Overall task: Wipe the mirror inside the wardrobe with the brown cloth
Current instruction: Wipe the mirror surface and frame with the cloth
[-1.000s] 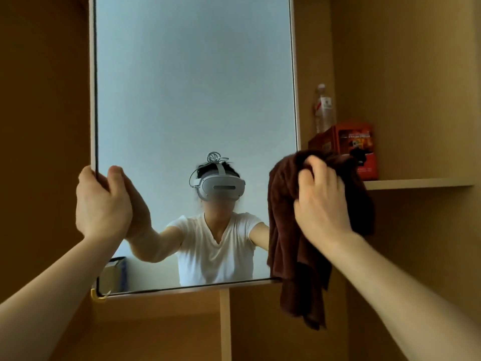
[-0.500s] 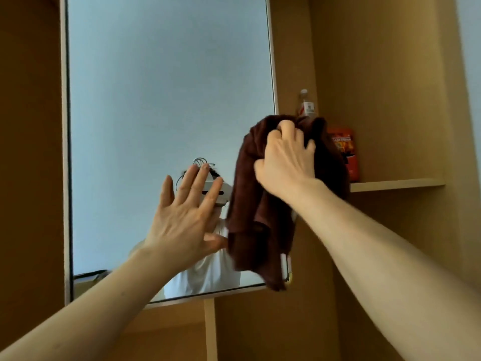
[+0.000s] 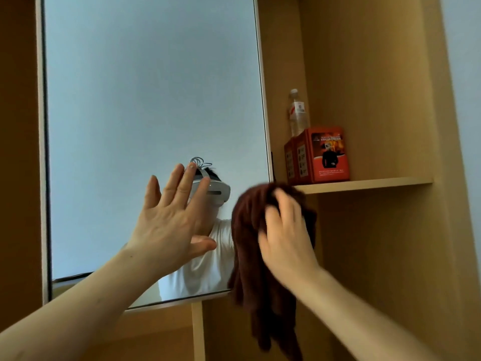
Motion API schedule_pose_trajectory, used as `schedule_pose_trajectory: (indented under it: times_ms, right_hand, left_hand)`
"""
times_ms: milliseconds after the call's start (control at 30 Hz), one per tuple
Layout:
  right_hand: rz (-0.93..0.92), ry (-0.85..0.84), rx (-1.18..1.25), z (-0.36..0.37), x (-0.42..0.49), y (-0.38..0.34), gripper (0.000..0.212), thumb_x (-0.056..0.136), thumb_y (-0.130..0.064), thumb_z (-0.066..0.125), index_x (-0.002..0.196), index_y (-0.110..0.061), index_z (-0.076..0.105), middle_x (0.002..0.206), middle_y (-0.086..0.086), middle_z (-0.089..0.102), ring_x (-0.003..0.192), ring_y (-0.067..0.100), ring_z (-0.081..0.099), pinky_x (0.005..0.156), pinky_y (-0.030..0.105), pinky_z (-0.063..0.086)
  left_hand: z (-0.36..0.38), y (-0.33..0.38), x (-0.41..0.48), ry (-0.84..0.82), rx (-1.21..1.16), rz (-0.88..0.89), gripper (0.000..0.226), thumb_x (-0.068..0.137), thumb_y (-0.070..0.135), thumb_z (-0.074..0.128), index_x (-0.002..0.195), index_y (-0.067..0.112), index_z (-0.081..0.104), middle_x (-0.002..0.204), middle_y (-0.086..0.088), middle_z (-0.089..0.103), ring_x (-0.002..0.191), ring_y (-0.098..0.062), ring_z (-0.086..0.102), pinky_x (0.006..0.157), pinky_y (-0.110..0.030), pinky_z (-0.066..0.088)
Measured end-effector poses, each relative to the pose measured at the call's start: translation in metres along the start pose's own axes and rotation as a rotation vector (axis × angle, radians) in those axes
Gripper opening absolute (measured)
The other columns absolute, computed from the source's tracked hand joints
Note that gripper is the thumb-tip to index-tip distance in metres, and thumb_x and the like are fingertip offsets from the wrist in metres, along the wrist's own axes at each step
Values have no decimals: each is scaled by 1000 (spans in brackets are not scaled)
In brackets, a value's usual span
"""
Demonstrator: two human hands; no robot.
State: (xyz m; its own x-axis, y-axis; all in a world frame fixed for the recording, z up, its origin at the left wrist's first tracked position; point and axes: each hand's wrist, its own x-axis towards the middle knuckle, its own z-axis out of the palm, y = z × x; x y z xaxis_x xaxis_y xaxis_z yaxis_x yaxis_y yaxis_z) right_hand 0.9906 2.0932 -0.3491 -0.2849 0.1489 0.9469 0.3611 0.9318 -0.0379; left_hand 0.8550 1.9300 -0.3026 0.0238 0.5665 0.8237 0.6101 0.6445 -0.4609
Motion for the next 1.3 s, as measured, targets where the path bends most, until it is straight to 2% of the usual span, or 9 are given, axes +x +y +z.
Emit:
schedule_pose_trajectory:
  times_ms: [233,433,567,733,800,900,1033,1167,1300]
  right_hand:
    - [115,134,-96,-41,131,-26,31,90,-10,52,120,-8,46,143,13,30,124,34,34,96,45,35]
    - [171,202,39,4,13,-18,26,79,-3,66,103,-1,56,131,21,47,114,40,47,93,48,43]
    - [193,-20,102,18,-80,-11,25,75,-4,69,97,-2,57,124,18,50,112,36,52,91,50,50]
    - [108,-49,100,-12,-44,-13,29,68,-2,72,96,-6,63,119,12,54,109,36,53,91,48,46]
    - [33,-2,171,-27,-7,-22,32,71,3,68,101,-3,64,124,14,52,115,38,48,96,52,43]
    - [-86,83,224,-37,62,-37,34,79,-1,63,112,0,60,134,17,46,125,38,41,101,55,36]
    - [19,33,139,-18,107,-76,52,90,-33,53,135,-10,44,152,13,26,141,30,20,111,56,19]
    - [-225,13,-18,15,50,-96,46,85,-29,38,123,-14,58,142,14,46,130,30,44,89,54,45]
    - [-445,-125,11,22,13,-71,44,85,-40,38,124,-23,49,148,5,37,136,20,30,65,39,54]
  left_hand:
    - [-3,0,0,-36,23,-5,112,61,73,65,147,8,32,155,-20,22,144,-36,18,109,-60,16]
    - [-5,0,1,-66,2,-12,112,64,73,61,149,9,25,156,-20,17,145,-36,13,110,-60,13]
    - [-15,3,1,-150,-19,-39,116,71,77,48,148,18,-15,158,-14,-15,145,-30,-16,114,-55,-4]
    - [-33,16,4,-227,-25,-84,105,84,67,46,149,14,-18,155,-12,-28,143,-28,-24,116,-51,-9]
    - [-36,23,-8,-177,-97,-52,85,92,52,41,152,9,-2,159,-12,-12,147,-27,-10,118,-49,0]
    - [-40,24,-35,-63,-399,-103,57,86,37,41,138,14,45,143,-6,43,130,-27,44,104,-38,35]
    - [-49,19,-51,-35,-743,-316,72,81,44,55,145,29,25,132,14,35,105,-9,53,62,-9,38]
    - [-35,29,-73,-82,-692,-314,82,66,54,57,131,8,41,114,-1,54,94,-19,63,68,-12,40]
    - [-27,39,-104,-227,-589,-232,79,53,59,54,119,17,44,104,3,60,79,-13,67,51,-14,45]
